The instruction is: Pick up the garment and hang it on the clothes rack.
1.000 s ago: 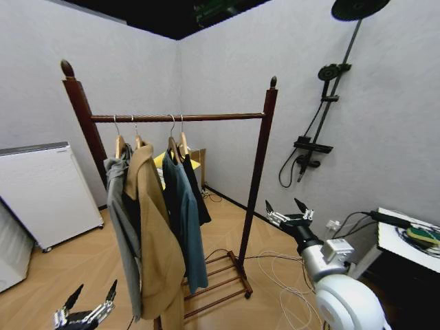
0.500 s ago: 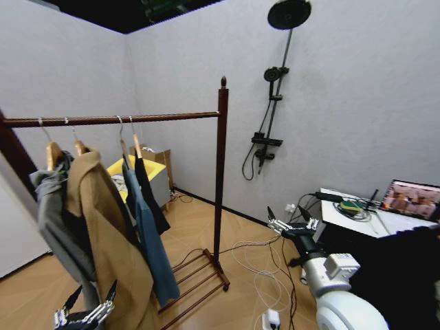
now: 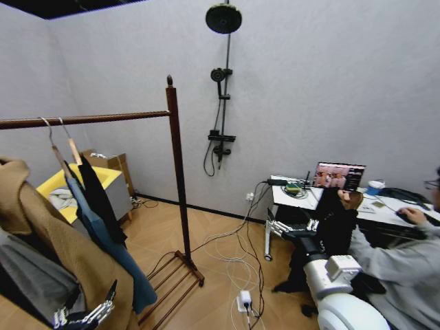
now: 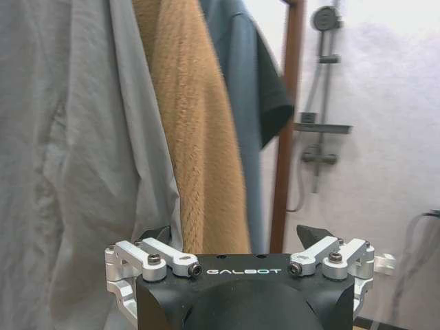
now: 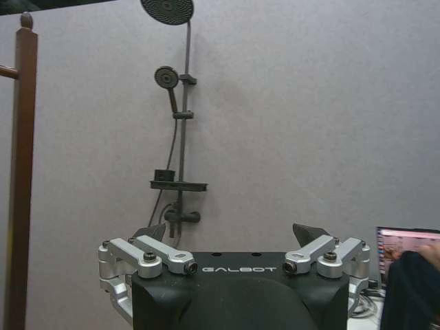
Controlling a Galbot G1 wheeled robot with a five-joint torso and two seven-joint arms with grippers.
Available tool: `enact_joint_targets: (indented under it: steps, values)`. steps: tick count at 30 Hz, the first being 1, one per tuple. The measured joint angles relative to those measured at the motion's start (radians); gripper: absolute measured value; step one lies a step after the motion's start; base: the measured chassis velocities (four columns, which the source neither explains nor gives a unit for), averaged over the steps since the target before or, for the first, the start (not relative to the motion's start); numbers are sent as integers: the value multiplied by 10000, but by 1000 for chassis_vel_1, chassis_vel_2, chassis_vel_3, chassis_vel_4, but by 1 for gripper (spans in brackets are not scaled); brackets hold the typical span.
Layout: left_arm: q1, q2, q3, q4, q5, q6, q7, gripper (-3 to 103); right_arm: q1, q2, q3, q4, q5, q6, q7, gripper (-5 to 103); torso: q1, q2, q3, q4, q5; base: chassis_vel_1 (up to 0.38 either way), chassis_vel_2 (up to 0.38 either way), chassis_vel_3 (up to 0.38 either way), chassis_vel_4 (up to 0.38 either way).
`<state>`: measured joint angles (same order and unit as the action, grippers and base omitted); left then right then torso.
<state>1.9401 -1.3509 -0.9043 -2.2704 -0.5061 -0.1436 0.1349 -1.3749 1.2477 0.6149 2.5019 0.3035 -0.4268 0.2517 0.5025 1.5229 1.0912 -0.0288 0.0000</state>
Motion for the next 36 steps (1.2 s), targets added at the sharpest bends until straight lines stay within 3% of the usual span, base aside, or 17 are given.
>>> enact_joint_targets:
  steps: [14,17,20,21,22,25,28,36]
  values:
    - [0,-1,1,0,0,0,8,100,-237,62,-27,-13,39,-15,-7,100,-3,0,-1,-1,7,76,-316,-319,69]
    - [0,0,0,0,0,0,4,100,-281,87,-82,-13,35,-15,-17,100,-5,2,-2,-3,-10,94,-334,-331,110]
    - [0,0,0,0,0,0,5,100,-289,107,-147,-15,28,-17,-18,100,-4,1,0,-4,4,145,-331,-322,131]
    - [0,-1,0,0,0,0,10,100,-297,115,-242,-17,-10,-22,-18,100,-4,1,-1,-5,9,172,-296,-315,199]
    - [0,0,0,1,0,0,2,100,-299,122,-367,-16,-89,-22,-21,100,-4,2,-2,3,-15,203,-296,-280,222]
    - [0,0,0,-1,0,0,-1,100,-284,160,-559,-20,-214,-22,-22,100,-2,0,1,3,9,218,-261,-283,217]
    - [0,0,0,0,0,0,-3,100,-278,212,-724,-20,-350,-22,-35,100,-4,2,-2,1,-7,206,-293,-316,196]
    - [0,0,0,0,0,0,4,100,-286,314,-1039,-20,-610,8,-45,100,-5,2,-2,-3,-1,221,-326,-307,224]
